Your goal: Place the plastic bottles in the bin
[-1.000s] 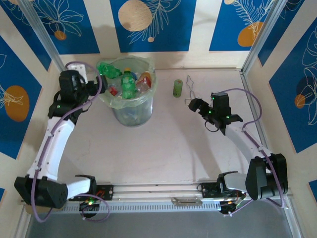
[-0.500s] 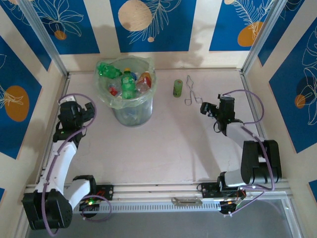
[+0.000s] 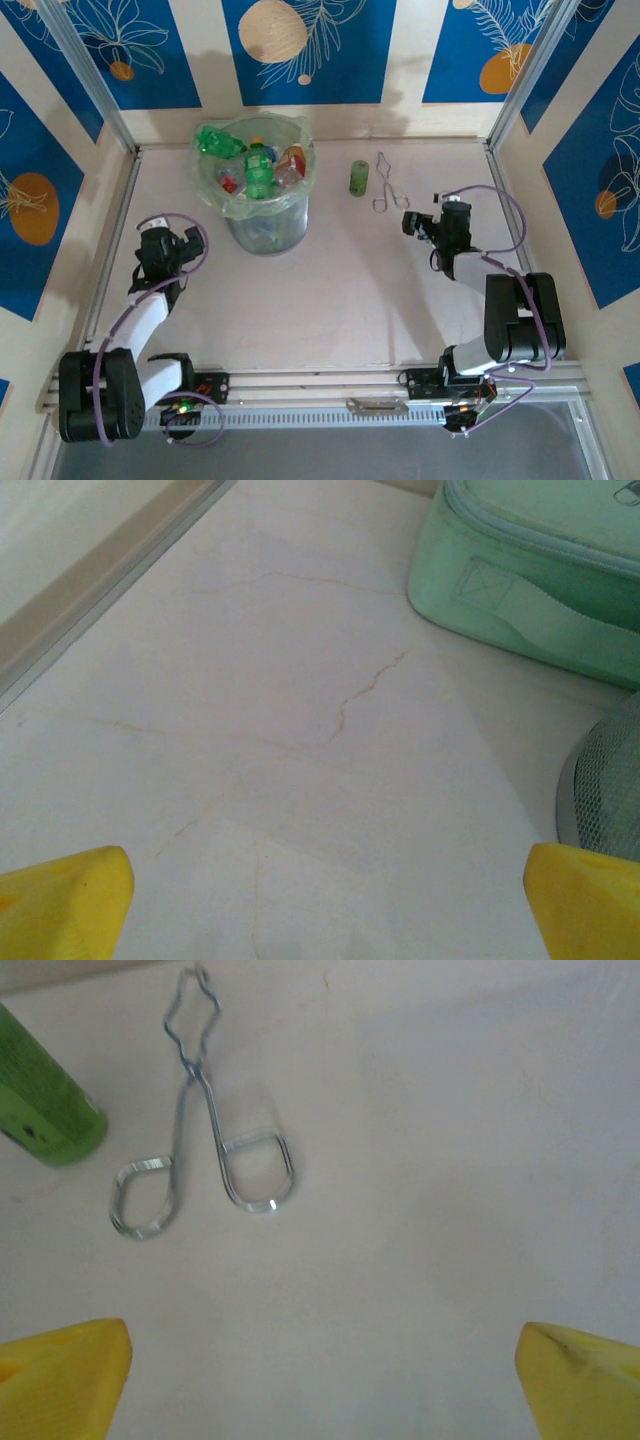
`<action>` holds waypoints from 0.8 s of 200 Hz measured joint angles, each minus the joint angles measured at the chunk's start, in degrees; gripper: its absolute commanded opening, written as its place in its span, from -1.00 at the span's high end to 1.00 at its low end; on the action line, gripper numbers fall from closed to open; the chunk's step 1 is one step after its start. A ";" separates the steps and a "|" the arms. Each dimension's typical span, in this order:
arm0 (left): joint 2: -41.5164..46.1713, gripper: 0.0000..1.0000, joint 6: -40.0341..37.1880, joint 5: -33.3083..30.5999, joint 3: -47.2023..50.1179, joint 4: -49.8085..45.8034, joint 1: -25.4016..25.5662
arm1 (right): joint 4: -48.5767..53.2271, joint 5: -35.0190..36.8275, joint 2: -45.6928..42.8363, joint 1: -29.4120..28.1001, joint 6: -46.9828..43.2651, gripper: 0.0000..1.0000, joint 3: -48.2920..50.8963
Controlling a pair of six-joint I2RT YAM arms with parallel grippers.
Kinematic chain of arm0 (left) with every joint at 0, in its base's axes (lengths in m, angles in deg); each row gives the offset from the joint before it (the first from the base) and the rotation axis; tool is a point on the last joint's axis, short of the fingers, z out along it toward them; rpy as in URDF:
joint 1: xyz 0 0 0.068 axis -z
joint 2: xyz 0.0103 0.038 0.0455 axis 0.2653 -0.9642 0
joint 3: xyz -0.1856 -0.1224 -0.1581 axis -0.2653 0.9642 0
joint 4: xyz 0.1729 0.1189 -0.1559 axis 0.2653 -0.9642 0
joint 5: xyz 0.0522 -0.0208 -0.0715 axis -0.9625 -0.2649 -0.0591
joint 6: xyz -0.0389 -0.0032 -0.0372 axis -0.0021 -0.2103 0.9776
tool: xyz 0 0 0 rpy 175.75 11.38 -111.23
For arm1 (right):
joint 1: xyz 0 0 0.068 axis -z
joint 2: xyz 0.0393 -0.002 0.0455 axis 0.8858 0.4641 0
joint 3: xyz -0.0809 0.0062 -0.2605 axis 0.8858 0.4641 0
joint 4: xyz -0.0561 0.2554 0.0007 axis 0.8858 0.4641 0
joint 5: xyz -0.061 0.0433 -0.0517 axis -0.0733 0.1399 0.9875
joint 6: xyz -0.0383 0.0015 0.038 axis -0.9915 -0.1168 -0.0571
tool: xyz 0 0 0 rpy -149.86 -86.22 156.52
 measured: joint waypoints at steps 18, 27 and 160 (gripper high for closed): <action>-2.60 -0.99 -0.66 0.68 1.33 6.01 0.02 | -3.04 0.00 1.33 0.00 -0.63 -0.90 1.38; -4.48 -0.99 -1.18 0.85 2.08 9.29 0.11 | -4.85 -0.02 2.27 -0.13 -1.05 -0.93 1.51; -19.47 -0.99 -11.21 2.16 9.60 41.20 2.82 | -24.46 -0.87 3.93 -0.72 -2.80 -0.98 10.34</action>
